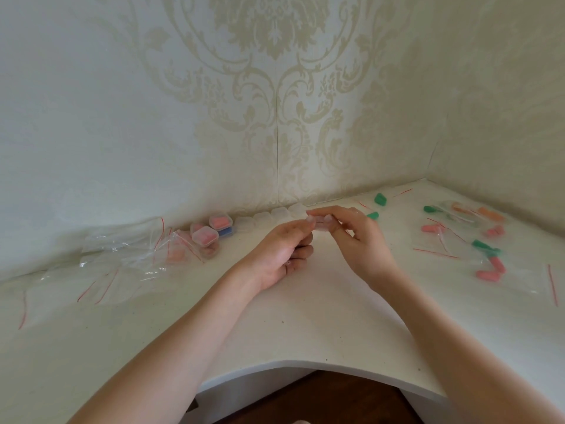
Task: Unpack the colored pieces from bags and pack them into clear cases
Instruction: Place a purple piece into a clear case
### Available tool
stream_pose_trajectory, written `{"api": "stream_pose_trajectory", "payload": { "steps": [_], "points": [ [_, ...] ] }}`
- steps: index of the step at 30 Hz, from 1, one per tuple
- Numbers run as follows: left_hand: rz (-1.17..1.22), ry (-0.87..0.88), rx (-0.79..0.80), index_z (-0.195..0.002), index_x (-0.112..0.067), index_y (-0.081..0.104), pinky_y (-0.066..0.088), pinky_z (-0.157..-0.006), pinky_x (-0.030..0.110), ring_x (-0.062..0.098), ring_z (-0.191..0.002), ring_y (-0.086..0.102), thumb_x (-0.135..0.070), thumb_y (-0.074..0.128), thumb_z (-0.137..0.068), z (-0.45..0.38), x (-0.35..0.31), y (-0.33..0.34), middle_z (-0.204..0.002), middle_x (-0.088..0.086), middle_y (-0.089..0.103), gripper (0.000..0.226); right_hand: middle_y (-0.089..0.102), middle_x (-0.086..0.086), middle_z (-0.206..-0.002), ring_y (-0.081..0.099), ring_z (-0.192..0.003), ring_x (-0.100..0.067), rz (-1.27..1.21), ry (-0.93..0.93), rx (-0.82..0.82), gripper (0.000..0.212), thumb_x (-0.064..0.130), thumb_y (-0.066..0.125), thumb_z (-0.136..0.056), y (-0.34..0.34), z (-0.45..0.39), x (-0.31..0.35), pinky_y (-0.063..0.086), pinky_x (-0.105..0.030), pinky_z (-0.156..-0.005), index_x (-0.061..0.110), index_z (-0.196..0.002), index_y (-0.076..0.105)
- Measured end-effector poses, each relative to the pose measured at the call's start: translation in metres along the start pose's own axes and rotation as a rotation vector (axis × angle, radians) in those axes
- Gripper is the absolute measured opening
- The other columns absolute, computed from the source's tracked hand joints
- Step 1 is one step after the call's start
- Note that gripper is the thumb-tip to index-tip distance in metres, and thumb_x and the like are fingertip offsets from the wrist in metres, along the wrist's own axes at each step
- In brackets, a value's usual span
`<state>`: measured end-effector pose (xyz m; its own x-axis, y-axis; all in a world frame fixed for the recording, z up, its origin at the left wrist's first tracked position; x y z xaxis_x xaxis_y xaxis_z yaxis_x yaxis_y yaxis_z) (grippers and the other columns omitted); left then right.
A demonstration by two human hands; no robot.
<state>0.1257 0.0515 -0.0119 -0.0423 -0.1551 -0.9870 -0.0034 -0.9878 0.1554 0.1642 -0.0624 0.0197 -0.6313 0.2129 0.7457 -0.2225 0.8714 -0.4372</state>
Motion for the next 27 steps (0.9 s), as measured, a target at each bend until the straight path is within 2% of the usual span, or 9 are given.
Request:
{"api": "stream_pose_trajectory", "payload": {
  "steps": [4,6,8,11,14,17,21,23,27],
  "points": [
    [-0.223,0.016,0.21,-0.095,-0.025,0.069,0.016,-0.044,0.018,0.006,-0.048,0.022,-0.039,0.054,-0.088,0.006,0.001,0.016,-0.055,-0.012,0.026,0.022,0.069,0.004,-0.077,0.061,-0.068,-0.005,-0.183,0.096,-0.108,0.018,0.015,0.052,-0.096,-0.013,-0.003,0.003,0.05,-0.024,-0.062,0.023,-0.091,0.067],
    [-0.189,-0.037,0.348,-0.094,-0.028,0.072,0.013,-0.046,0.019,0.006,-0.051,0.021,-0.043,0.059,-0.085,0.01,0.003,0.025,-0.06,-0.01,0.027,0.022,0.068,-0.002,-0.069,0.052,-0.051,-0.005,-0.243,0.19,-0.083,0.006,0.016,0.059,-0.092,-0.013,-0.003,-0.001,0.045,-0.021,-0.05,0.015,-0.088,0.063],
    [-0.113,-0.064,0.405,-0.091,-0.027,0.073,0.018,-0.047,0.018,0.005,-0.055,0.027,-0.047,0.066,-0.077,0.01,0.005,0.025,-0.067,-0.006,0.033,0.025,0.067,-0.004,-0.07,0.052,-0.053,-0.006,-0.28,0.277,-0.049,0.01,0.018,0.062,-0.091,-0.01,-0.002,-0.007,0.044,-0.02,-0.05,0.01,-0.084,0.061],
    [0.134,-0.101,0.335,-0.109,-0.019,0.065,0.028,-0.051,0.018,0.007,-0.06,0.032,-0.042,0.065,-0.082,0.002,0.01,0.017,-0.071,-0.006,0.035,0.036,0.065,0.006,-0.083,0.054,-0.068,-0.005,-0.136,0.244,-0.155,0.011,0.024,0.057,-0.094,-0.018,-0.005,-0.01,0.044,-0.018,-0.061,0.021,-0.09,0.066],
    [0.357,-0.116,0.158,-0.104,-0.025,0.068,0.031,-0.05,0.019,0.008,-0.058,0.033,-0.046,0.06,-0.084,-0.007,0.009,0.003,-0.069,-0.005,0.035,0.03,0.059,0.015,-0.098,0.051,-0.079,-0.002,-0.002,0.07,-0.23,0.008,0.024,0.058,-0.092,-0.022,-0.003,0.001,0.039,-0.012,-0.066,0.031,-0.097,0.061],
    [0.53,-0.117,0.02,-0.102,-0.026,0.069,0.031,-0.053,0.021,0.009,-0.057,0.033,-0.05,0.059,-0.079,-0.01,0.008,-0.01,-0.067,-0.003,0.036,0.035,0.055,0.012,-0.086,0.048,-0.082,-0.004,0.169,-0.154,-0.144,0.009,0.027,0.072,-0.082,-0.01,0.003,0.016,0.036,-0.012,-0.068,0.023,-0.084,0.063],
    [0.543,-0.116,-0.019,-0.11,-0.023,0.067,0.029,-0.061,0.024,0.012,-0.061,0.033,-0.05,0.056,-0.082,-0.009,0.008,-0.011,-0.066,0.0,0.038,0.041,0.053,0.01,-0.083,0.047,-0.085,-0.011,0.338,-0.288,0.052,0.021,0.03,0.074,-0.077,0.015,0.006,0.013,0.042,-0.022,-0.071,0.028,-0.097,0.073],
    [0.506,-0.122,-0.017,-0.112,-0.022,0.066,0.027,-0.062,0.025,0.012,-0.061,0.034,-0.05,0.054,-0.085,-0.008,0.009,-0.011,-0.065,-0.001,0.036,0.04,0.053,0.007,-0.082,0.049,-0.083,-0.019,0.403,-0.305,0.076,0.019,0.031,0.069,-0.078,0.021,0.007,0.013,0.043,-0.029,-0.069,0.027,-0.096,0.073],
    [0.495,-0.101,-0.001,-0.113,-0.016,0.065,0.034,-0.064,0.024,0.013,-0.062,0.042,-0.046,0.049,-0.091,-0.009,0.008,-0.01,-0.07,0.0,0.043,0.041,0.054,0.011,-0.08,0.048,-0.081,-0.015,0.409,-0.339,0.052,0.013,0.026,0.061,-0.079,0.022,0.009,0.02,0.039,-0.026,-0.067,0.021,-0.085,0.072]
  ]
}}
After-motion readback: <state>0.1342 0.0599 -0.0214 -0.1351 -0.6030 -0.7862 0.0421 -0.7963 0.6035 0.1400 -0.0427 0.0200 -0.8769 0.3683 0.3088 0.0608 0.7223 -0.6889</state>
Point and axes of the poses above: each hand's wrist, its own z-axis away from the middle knuckle, its own y-axis out of the palm, x = y × z, the point moved 6 cm from there along -z, towards the middle knuckle
